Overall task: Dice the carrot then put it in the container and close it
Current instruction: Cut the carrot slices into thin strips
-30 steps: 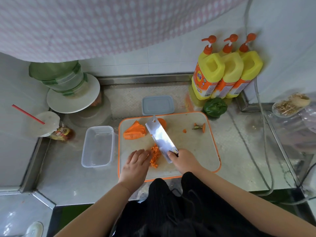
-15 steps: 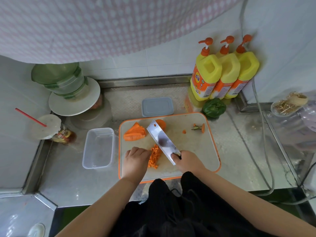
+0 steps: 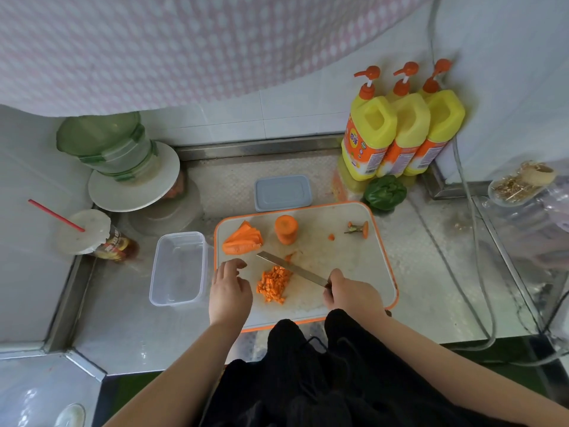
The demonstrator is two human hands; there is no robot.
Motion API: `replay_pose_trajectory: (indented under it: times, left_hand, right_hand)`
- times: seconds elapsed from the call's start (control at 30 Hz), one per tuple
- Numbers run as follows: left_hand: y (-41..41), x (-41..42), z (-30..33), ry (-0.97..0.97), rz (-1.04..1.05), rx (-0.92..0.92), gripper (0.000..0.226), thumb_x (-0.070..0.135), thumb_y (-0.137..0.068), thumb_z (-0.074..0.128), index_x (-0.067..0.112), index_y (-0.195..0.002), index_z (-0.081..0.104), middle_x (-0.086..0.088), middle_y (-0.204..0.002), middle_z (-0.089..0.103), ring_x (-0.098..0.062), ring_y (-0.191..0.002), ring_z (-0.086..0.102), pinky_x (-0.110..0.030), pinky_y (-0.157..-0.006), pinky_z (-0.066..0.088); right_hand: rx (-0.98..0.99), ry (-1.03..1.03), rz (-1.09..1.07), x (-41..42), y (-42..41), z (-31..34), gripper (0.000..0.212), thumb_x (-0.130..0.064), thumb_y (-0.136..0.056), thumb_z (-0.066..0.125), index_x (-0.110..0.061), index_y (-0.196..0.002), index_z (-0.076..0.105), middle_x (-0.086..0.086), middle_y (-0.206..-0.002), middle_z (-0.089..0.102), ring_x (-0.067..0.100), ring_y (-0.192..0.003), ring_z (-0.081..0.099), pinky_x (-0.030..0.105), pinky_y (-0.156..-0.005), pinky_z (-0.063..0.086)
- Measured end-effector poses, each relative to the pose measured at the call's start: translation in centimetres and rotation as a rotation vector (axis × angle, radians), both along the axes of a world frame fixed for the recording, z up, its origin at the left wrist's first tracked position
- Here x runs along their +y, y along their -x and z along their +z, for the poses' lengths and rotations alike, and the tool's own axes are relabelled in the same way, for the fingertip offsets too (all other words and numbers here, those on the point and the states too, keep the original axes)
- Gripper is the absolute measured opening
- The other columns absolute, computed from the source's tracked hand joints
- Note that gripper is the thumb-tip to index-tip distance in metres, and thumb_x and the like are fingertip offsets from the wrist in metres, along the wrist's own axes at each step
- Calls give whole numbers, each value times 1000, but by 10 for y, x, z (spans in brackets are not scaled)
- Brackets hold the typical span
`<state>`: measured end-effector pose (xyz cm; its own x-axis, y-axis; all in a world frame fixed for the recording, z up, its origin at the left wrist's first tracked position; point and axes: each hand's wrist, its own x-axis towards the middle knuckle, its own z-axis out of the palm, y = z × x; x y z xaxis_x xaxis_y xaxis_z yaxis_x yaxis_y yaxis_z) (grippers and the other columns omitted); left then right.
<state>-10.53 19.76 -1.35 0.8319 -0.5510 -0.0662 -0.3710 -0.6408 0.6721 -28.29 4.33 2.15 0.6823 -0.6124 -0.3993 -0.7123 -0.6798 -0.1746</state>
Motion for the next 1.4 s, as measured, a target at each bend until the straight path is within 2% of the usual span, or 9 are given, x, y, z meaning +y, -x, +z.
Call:
replay_pose_trajectory:
  times: [0.13, 0.3, 0.47, 0.57, 0.73, 0.97, 1.2, 1.33, 1.4]
  left_hand:
    - [-3, 9, -1, 101, 164, 71, 18, 9, -96, 48, 21, -106, 58, 9, -100, 58, -22, -98, 58, -41, -83, 50]
    - [-7, 13, 3, 198, 307, 118, 16, 13, -95, 50, 28, -98, 56, 6, -92, 61, -25, -90, 59, -39, -76, 49]
    - [-10, 7, 16, 305, 403, 110, 12, 9, -95, 49, 18, -98, 57, -2, -95, 62, -21, -87, 55, -28, -74, 40]
    - [-14, 5, 19, 307, 410, 98, 13, 8, -94, 50, 18, -98, 57, -2, -94, 62, -19, -86, 54, -27, -73, 40]
    - [-16, 1, 16, 284, 383, 127, 15, 8, -93, 49, 21, -96, 57, 0, -96, 62, -20, -91, 56, -31, -78, 44]
    - [-12, -7, 7, 257, 338, 146, 16, 11, -94, 50, 26, -97, 57, 2, -97, 62, -18, -90, 57, -32, -78, 44]
    - [-11, -11, 4, 241, 300, 136, 17, 10, -93, 51, 24, -98, 58, 6, -93, 61, -16, -91, 56, -33, -83, 45]
    - [-9, -12, 3, 220, 268, 139, 18, 10, -94, 50, 26, -98, 59, 12, -91, 60, -15, -92, 56, -28, -80, 41]
    - [-8, -14, 2, 212, 259, 145, 18, 11, -95, 50, 26, -99, 59, 9, -92, 61, -16, -93, 57, -29, -80, 43]
  right_hand:
    - [-78, -146, -63, 2, 1, -1, 27, -44, -99, 39, -17, -95, 41, -2, -75, 58, 20, -68, 58, 33, -61, 46]
    - [-15, -420, -119, 5, -17, -5, 35, -38, -100, 39, -19, -71, 35, -1, -68, 44, 21, -74, 49, 27, -56, 31]
    - [173, -440, 54, 29, -40, -9, 28, -37, -100, 34, -12, -93, 45, 7, -88, 54, 27, -95, 56, 31, -75, 37]
    - [194, -419, 114, 36, -46, -11, 28, -34, -102, 31, -11, -99, 47, 7, -89, 53, 24, -89, 50, 29, -77, 35]
    - [219, -335, 14, 25, -40, -14, 39, -36, -104, 28, -10, -115, 54, 8, -112, 62, 25, -102, 58, 31, -83, 42]
    - [198, -243, -152, 13, -24, -17, 43, -36, -105, 25, -9, -120, 54, 9, -118, 61, 24, -109, 58, 33, -91, 45]
    - [92, -230, -142, -2, 0, -20, 37, -37, -104, 26, -10, -112, 50, 9, -98, 63, 29, -93, 62, 36, -74, 47]
    - [104, -115, -81, -7, 6, -17, 34, -31, -105, 28, -9, -120, 50, 8, -97, 62, 26, -90, 62, 34, -73, 48]
    - [90, -100, -94, -11, 7, -19, 34, -35, -104, 30, -10, -114, 52, 1, -76, 56, 22, -75, 58, 31, -65, 44]
